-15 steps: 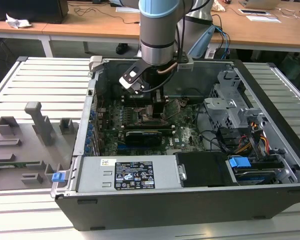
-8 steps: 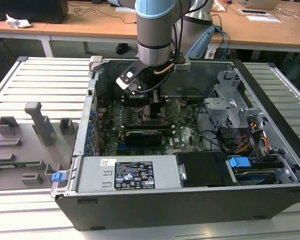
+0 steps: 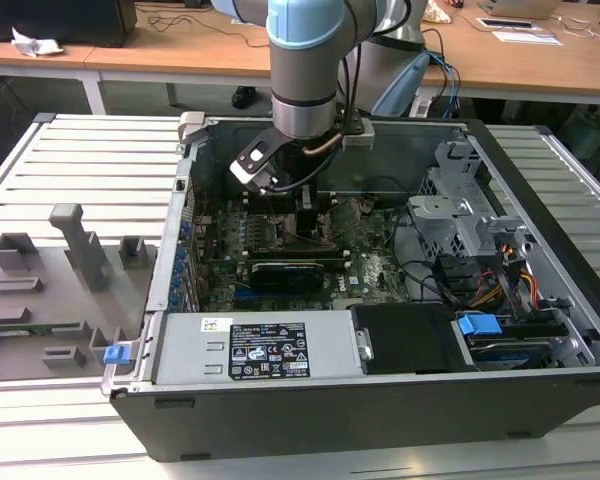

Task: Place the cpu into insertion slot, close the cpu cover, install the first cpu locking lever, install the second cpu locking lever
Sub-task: 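Place the cpu into insertion slot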

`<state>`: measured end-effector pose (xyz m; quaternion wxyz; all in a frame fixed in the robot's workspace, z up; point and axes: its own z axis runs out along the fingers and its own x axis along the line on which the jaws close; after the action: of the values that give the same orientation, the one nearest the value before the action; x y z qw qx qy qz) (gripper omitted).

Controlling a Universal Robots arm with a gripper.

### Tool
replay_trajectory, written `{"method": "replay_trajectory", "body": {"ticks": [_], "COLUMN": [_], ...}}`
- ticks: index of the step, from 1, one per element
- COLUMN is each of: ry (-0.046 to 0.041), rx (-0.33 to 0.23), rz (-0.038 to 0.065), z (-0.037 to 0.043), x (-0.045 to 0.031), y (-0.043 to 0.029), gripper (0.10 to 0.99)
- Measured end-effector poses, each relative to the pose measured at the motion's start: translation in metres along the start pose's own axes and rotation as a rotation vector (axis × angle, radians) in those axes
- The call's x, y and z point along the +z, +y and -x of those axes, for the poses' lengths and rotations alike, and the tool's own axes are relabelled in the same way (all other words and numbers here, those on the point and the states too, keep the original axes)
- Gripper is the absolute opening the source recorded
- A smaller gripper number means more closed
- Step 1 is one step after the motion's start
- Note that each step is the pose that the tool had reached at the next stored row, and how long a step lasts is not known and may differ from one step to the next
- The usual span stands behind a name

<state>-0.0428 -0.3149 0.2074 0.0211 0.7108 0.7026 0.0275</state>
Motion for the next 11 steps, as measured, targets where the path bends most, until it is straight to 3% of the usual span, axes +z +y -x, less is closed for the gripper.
{"method": "replay_trajectory", "body": {"ticks": [11], "ry": [-0.0068], "rx": [0.014], "rz": [0.000], "z": [0.0000], "x": [0.0052], "y": [0.0000], "gripper": [0.541]}}
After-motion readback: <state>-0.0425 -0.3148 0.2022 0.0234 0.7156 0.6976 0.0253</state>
